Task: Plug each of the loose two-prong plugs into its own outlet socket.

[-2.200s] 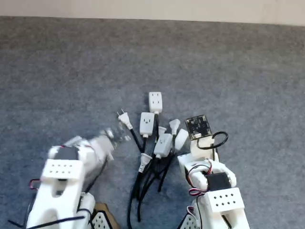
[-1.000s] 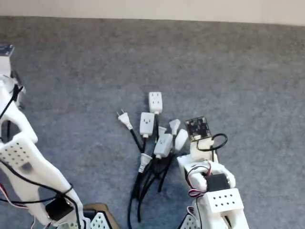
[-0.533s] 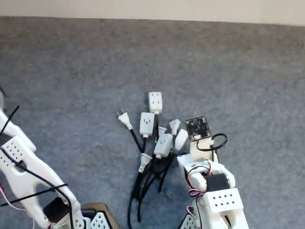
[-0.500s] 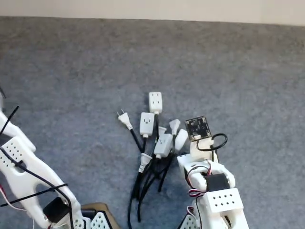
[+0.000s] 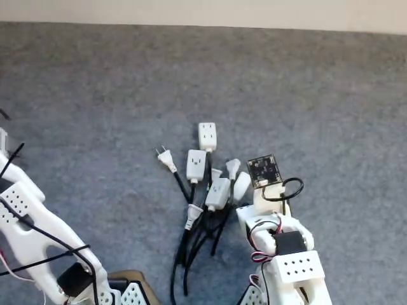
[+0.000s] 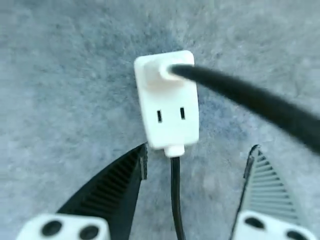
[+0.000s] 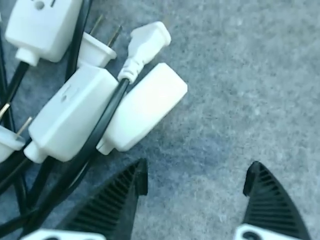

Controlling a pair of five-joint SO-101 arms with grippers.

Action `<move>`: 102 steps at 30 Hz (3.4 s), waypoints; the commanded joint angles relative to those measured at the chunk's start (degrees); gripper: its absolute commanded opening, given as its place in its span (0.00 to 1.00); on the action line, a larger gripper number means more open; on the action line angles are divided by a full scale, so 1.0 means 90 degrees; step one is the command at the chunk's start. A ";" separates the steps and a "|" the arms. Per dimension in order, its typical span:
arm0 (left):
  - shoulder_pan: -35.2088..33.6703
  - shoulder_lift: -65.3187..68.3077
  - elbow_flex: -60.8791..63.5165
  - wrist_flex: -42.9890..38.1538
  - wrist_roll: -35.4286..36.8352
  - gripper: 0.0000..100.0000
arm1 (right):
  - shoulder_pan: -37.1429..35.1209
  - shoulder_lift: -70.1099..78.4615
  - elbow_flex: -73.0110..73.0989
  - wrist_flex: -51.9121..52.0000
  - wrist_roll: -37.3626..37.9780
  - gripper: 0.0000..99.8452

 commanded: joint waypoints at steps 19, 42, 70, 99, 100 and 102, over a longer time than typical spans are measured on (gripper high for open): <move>0.2808 -0.6471 0.8513 0.0156 0.0723 0.32 | 0.0063 -0.0034 -0.0298 0.0347 0.0049 0.30; 0.8864 -0.8777 1.2488 -0.3321 0.0723 0.32 | 0.1773 -0.0083 -0.0630 0.0708 -0.0137 0.30; 0.7028 -0.8786 1.4559 -0.5929 0.1485 0.32 | 0.1724 -0.0083 -0.0523 0.0620 -0.0205 0.30; 0.8005 -0.8786 1.2713 -0.3692 0.0313 0.32 | 0.1148 -0.0083 -0.0503 0.0620 -0.0186 0.30; 0.8122 -0.8777 1.2723 -0.3692 0.0254 0.32 | 0.1148 -0.0083 -0.0503 0.0620 -0.0186 0.30; 0.8269 -0.8767 1.2703 -0.3780 0.0225 0.32 | 0.1148 -0.0083 -0.0503 0.0620 -0.0186 0.30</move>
